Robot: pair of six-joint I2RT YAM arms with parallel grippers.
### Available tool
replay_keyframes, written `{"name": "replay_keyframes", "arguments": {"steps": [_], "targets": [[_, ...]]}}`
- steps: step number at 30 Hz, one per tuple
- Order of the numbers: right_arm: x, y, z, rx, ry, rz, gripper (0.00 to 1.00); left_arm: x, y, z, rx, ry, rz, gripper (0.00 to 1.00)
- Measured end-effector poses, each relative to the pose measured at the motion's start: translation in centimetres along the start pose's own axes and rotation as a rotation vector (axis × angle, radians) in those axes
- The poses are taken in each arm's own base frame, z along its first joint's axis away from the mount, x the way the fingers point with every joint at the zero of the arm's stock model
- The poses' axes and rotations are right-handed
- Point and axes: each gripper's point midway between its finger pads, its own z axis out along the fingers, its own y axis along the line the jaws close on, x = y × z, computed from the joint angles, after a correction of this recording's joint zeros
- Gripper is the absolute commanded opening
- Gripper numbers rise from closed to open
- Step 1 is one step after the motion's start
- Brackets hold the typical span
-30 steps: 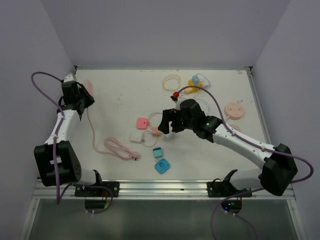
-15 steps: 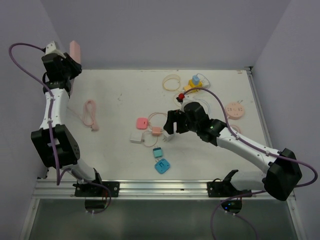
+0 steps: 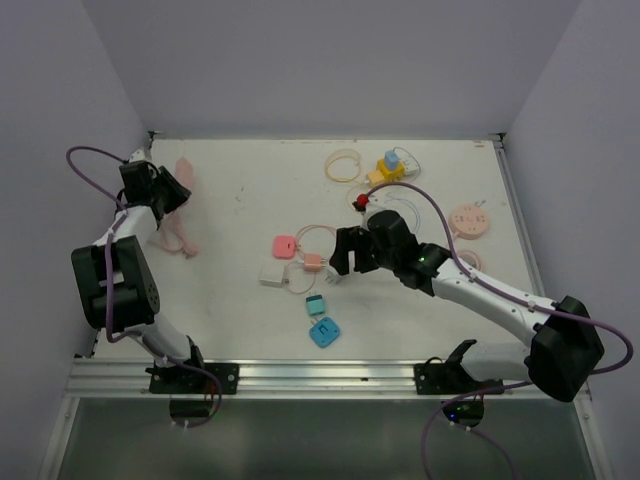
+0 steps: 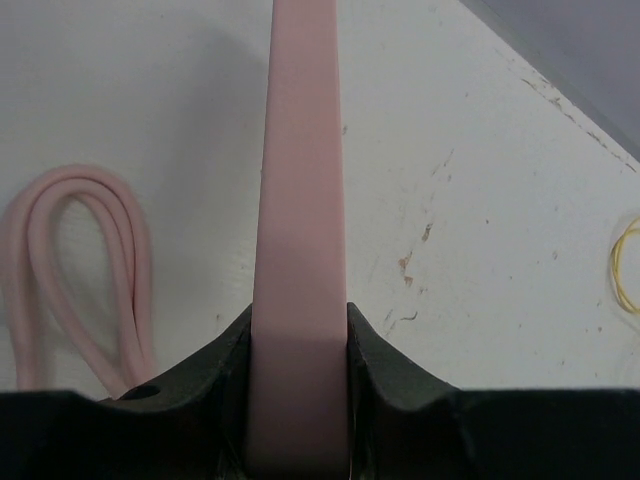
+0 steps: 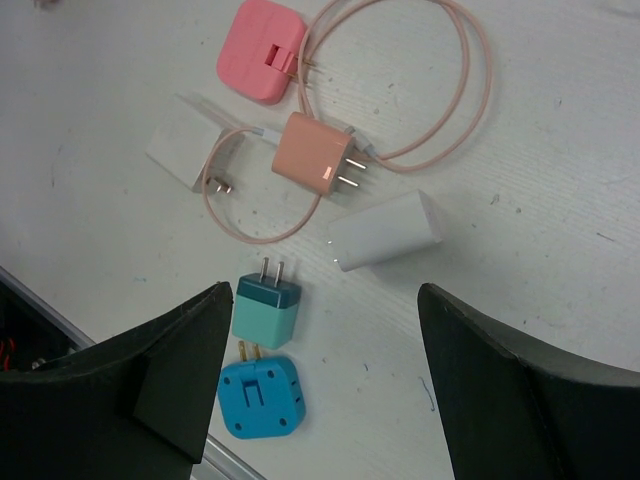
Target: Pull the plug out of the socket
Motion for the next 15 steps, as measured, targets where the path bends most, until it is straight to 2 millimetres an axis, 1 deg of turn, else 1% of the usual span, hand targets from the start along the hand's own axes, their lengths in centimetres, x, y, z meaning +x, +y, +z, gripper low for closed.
{"name": "replay_keyframes", "arguments": {"steps": [1, 2, 4, 5, 7, 8, 9, 10, 11, 13, 14, 15], "targets": [[0.1, -0.1, 0.0, 0.001, 0.001, 0.0, 0.79, 0.5, 0.4, 0.1, -0.015, 0.002, -0.015, 0.17], [0.2, -0.1, 0.1, 0.002, 0.001, 0.0, 0.79, 1.0, 0.9, 0.2, -0.033, 0.004, -0.029, 0.23], [0.4, -0.2, 0.1, 0.005, 0.004, -0.001, 0.79, 2.2, 1.9, 0.2, -0.068, 0.011, -0.061, 0.32], [0.4, -0.3, 0.1, 0.006, 0.005, -0.001, 0.79, 2.9, 2.4, 0.1, -0.088, 0.018, -0.08, 0.39], [0.6, -0.5, 0.2, 0.01, 0.006, -0.001, 0.79, 4.5, 3.4, -0.3, -0.129, 0.033, -0.113, 0.43], [0.7, -0.6, 0.2, 0.012, 0.007, -0.001, 0.79, 5.0, 3.8, -0.6, -0.143, 0.036, -0.121, 0.48], [0.7, -0.7, 0.2, 0.015, 0.008, 0.0, 0.79, 5.3, 4.0, -0.9, -0.156, 0.034, -0.13, 0.5], [0.8, -0.8, 0.2, 0.018, 0.009, 0.001, 0.79, 5.5, 4.2, -1.2, -0.166, 0.03, -0.139, 0.54], [0.8, -0.9, 0.2, 0.021, 0.009, 0.002, 0.79, 5.5, 4.2, -1.5, -0.173, 0.022, -0.144, 0.6], [0.6, -1.1, 0.2, 0.027, 0.004, 0.004, 0.79, 5.0, 4.1, -2.2, -0.178, -0.001, -0.148, 0.69], [0.5, -1.3, 0.2, 0.033, 0.001, 0.006, 0.79, 4.6, 3.9, -2.6, -0.174, -0.016, -0.15, 0.77], [0.4, -1.5, 0.2, 0.042, -0.003, 0.006, 0.79, 4.3, 3.6, -3.0, -0.167, -0.028, -0.149, 0.8]]}}
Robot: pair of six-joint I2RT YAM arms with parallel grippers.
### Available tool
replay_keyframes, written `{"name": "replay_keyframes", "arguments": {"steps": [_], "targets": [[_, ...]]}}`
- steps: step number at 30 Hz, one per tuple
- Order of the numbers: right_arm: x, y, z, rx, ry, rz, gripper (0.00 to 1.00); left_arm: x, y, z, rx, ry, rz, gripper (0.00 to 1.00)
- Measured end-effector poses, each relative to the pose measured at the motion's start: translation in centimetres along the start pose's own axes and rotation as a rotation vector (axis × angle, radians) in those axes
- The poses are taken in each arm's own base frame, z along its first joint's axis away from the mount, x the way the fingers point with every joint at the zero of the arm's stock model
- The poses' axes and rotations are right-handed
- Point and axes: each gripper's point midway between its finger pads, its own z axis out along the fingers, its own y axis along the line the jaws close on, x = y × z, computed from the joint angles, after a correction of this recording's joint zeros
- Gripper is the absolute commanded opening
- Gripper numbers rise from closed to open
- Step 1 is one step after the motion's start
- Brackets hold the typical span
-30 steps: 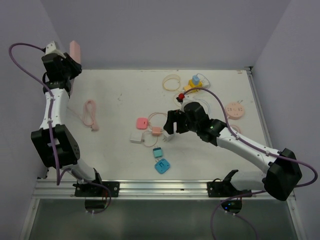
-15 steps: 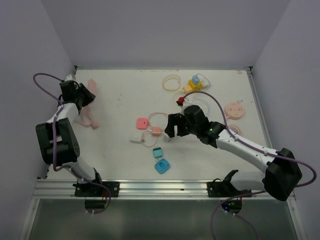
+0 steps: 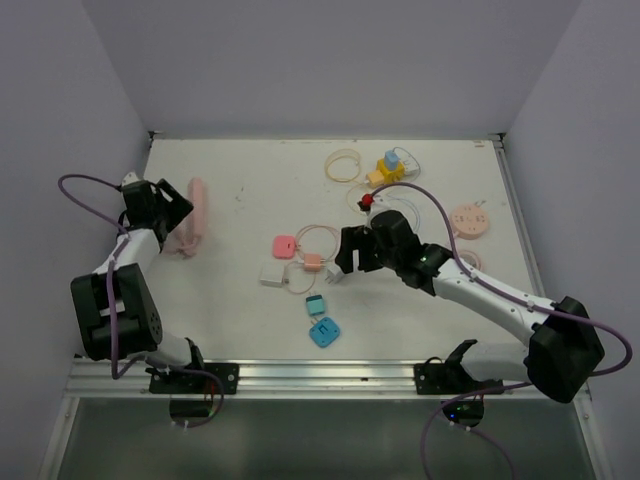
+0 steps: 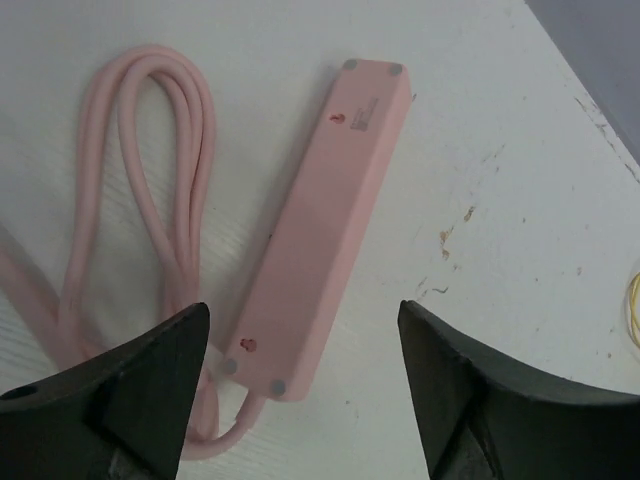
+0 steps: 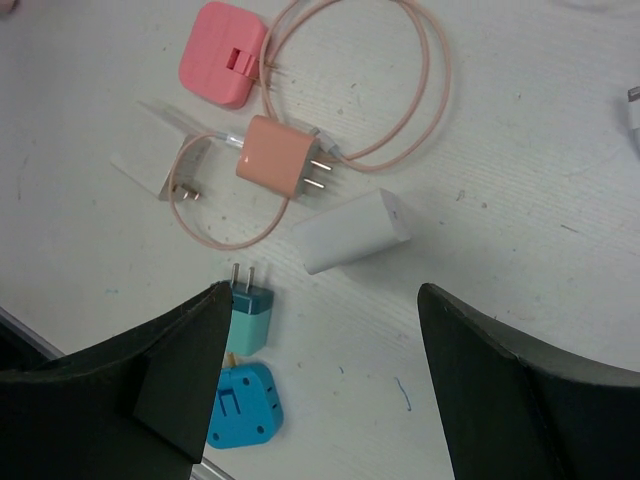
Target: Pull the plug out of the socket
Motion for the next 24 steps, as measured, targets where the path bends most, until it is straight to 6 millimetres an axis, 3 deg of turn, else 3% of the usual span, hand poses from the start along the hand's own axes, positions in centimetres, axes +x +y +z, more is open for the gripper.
{"name": "replay_keyframes", "arguments": {"steps": [2, 6, 12, 15, 20, 24], "targets": [[-0.3, -0.6, 0.0, 0.017, -0.007, 0.004, 0.79, -0.8, -0.6, -1.0, 0.017, -0.028, 0.002, 0.88], [-1.1, -2.5, 0.0, 0.063, -0.017, 0.036, 0.79, -1.7, -1.2, -2.7, 0.024, -0.045, 0.02, 0.95], [-4.6, -6.9, 0.3, 0.172, -0.068, 0.128, 0.78, -2.0, -1.6, -5.2, 0.019, -0.034, 0.073, 0.99], [-6.7, -9.1, 1.2, 0.244, -0.08, 0.165, 0.77, -1.9, -2.8, -6.8, 0.045, -0.058, 0.137, 0.99], [-10.0, -12.1, 3.5, 0.353, -0.101, 0.215, 0.76, 1.9, -7.2, -9.0, 0.165, -0.044, 0.344, 0.98], [-12.4, -14.1, 5.7, 0.434, -0.135, 0.258, 0.76, 5.2, -6.8, -9.6, 0.186, -0.003, 0.432, 0.98]]}}
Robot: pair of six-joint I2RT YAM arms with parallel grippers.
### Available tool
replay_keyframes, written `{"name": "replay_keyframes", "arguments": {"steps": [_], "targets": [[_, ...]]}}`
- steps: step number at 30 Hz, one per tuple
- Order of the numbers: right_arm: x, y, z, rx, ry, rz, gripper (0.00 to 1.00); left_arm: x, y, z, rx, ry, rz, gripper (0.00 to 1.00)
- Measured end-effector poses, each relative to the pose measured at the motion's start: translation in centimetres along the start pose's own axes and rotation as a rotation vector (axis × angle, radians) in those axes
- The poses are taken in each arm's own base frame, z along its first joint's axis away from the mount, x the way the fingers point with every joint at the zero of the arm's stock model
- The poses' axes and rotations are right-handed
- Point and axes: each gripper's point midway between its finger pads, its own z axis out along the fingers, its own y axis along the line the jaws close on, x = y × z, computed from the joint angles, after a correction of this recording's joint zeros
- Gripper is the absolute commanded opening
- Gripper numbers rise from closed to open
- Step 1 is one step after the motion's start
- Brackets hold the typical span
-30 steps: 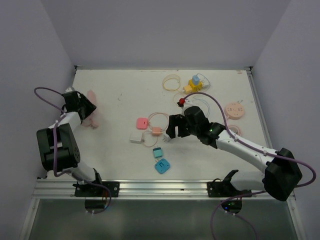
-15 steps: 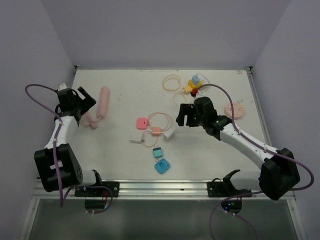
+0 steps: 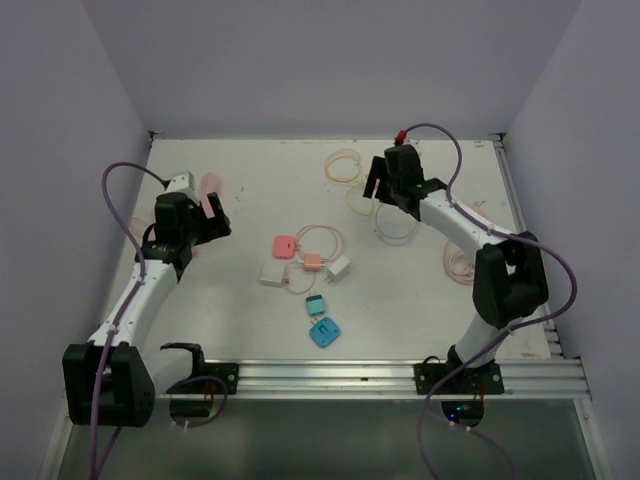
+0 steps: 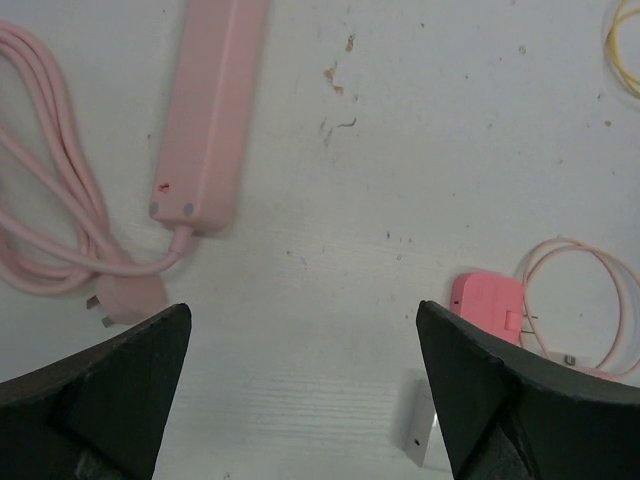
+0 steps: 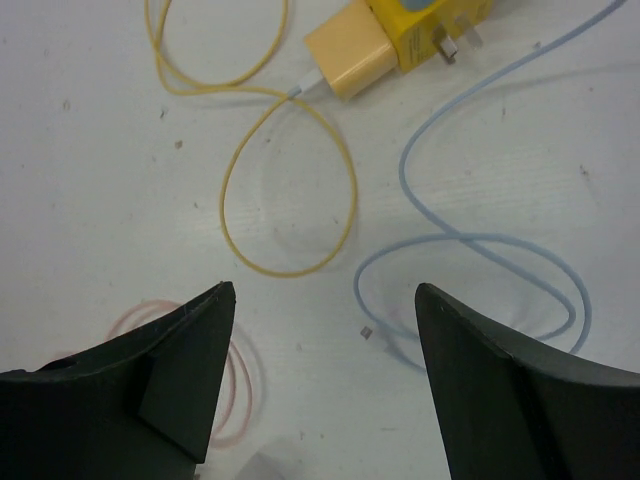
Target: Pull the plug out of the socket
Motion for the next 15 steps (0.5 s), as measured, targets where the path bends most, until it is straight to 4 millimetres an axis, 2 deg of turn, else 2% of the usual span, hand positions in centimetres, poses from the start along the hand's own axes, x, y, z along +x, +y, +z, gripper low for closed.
{"name": "replay_keyframes", "arguments": {"steps": [2, 7, 11, 15], "targets": [[-1.1, 0.0, 1.6, 0.027, -0.024, 0.005, 0.76, 0.7, 0.1, 0.0, -0.007, 0.022, 0.017, 0.98], [-4.0, 0.4, 6.4, 0.04, -0.066, -0.065, 0.78, 0.5, 0.7, 0.0, -0.038, 0.009, 0.041, 0.98], [-5.4, -1.2, 9.5, 0.066, -0.071, -0.134, 0.79, 0.5, 0.7, 0.1, -0.04, 0.009, 0.043, 0.97], [-6.2, -3.3, 11.0, 0.097, -0.066, -0.179, 0.79, 0.5, 0.8, 0.1, -0.04, 0.013, 0.049, 0.97]]}}
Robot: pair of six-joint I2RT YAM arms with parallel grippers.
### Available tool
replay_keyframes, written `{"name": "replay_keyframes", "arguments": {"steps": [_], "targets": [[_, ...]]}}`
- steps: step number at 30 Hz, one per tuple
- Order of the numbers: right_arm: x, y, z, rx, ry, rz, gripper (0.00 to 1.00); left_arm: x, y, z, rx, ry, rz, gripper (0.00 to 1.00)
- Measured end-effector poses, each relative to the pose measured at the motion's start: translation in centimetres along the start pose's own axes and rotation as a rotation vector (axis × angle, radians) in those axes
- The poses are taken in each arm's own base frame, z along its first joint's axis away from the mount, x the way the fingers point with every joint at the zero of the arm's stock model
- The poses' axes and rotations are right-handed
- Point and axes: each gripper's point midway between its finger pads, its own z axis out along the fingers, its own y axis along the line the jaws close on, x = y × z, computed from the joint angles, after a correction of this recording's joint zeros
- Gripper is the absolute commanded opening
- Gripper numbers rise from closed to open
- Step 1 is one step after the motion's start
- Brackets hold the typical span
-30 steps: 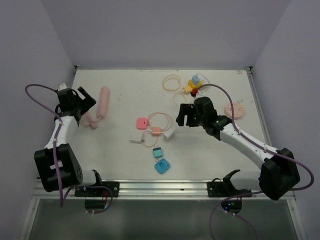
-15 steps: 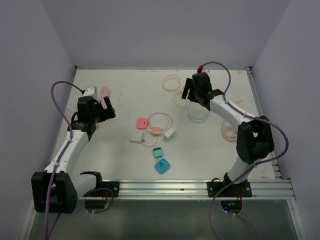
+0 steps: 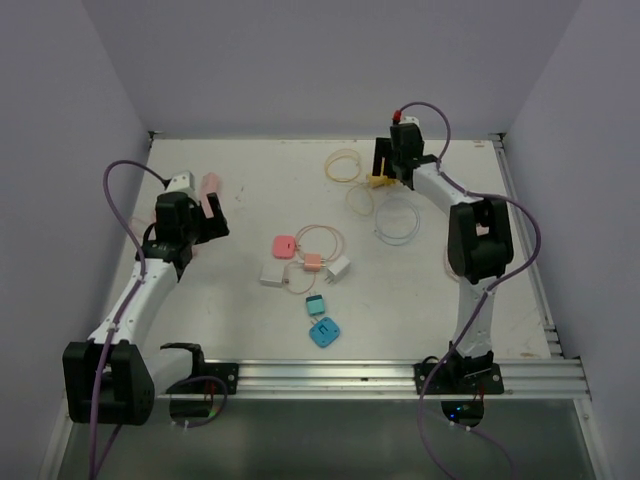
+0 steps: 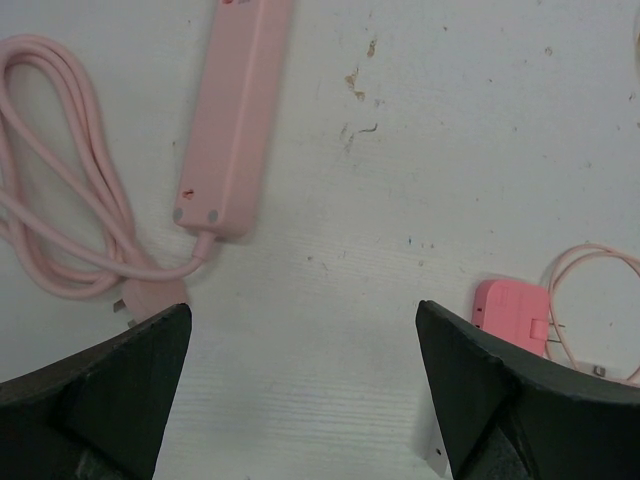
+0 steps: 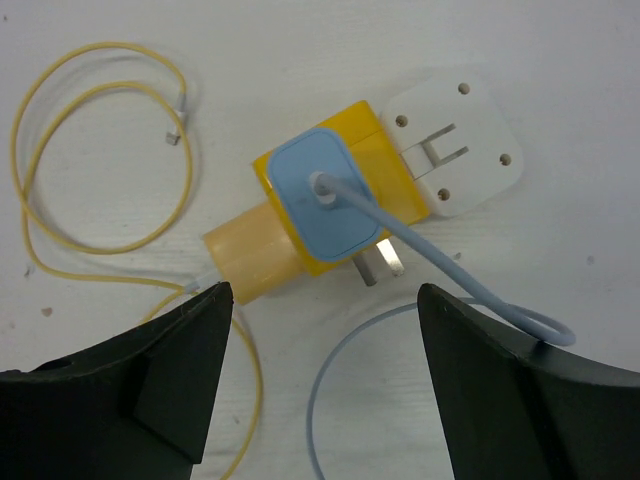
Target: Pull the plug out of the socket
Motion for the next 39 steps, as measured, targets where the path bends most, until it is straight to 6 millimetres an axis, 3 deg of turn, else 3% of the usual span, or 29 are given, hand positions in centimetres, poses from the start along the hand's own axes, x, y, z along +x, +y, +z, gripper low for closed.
{"name": "replay_keyframes", "arguments": {"steps": [5, 14, 19, 28, 39], "targets": [[0.1, -1.3, 1.1, -0.01, 0.01, -0.051, 0.8, 0.2, 0.0, 0.3, -0.002, 0.011, 0.002, 0.97], [1.8, -0.5, 3.9, -0.08, 0.048, -0.143, 0.79, 0.4, 0.0, 0.5, -0.002, 0.021, 0.003, 0.97], [2.2, -0.3, 4.2, -0.094, 0.056, -0.147, 0.74, 0.5, 0.0, 0.5, -0.002, 0.024, 0.003, 0.97], [2.9, 0.9, 4.2, -0.176, 0.054, -0.135, 0.62, 0.6, -0.2, 0.5, 0.01, 0.027, 0.003, 0.96], [4.6, 2.0, 3.3, -0.248, 0.101, -0.047, 0.31, 0.8, -0.2, 0.7, 0.01, 0.037, 0.003, 0.96]]}}
